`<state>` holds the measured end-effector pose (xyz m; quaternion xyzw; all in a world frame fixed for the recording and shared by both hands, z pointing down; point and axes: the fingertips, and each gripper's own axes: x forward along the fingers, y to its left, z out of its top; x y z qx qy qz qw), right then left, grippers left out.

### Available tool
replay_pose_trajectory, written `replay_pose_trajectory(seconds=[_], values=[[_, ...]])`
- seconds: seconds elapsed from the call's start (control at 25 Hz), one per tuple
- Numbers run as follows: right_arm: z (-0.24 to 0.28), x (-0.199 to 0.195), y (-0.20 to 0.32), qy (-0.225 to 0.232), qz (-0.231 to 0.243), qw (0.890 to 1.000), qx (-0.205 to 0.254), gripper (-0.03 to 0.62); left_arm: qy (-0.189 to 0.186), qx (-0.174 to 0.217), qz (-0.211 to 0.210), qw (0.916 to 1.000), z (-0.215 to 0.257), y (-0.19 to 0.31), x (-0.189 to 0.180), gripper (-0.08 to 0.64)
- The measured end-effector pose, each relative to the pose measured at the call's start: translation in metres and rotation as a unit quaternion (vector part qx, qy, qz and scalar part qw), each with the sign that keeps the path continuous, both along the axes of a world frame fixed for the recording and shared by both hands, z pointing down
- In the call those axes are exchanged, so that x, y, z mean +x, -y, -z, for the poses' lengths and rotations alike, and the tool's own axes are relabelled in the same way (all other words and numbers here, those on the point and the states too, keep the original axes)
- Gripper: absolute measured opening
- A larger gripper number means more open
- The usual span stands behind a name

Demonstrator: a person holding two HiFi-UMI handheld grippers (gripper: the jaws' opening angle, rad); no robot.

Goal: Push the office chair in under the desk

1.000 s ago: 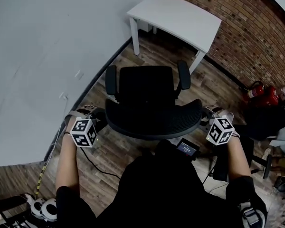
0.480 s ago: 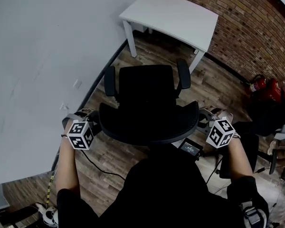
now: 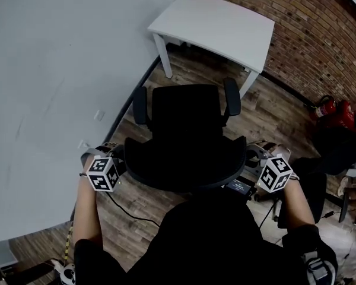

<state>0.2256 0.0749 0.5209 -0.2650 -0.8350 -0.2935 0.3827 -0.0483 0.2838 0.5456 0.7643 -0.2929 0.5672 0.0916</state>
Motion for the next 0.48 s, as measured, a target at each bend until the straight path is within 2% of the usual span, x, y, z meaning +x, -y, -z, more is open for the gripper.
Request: replay_pose_trajectory(seconds=[0.28,0.48], values=[[-0.009,-0.029,0.023,-0.001,0.0,1.0,0.007,0.124,0.015,0.001,0.011,0.9998,-0.013,0.024,-0.029,0.14],[-0.009,-0.054,0.037,0.008,-0.004,1.0,0.005,0.124,0.024,-0.016,0.008,0.9996,-0.013,0.041,-0.059,0.141]])
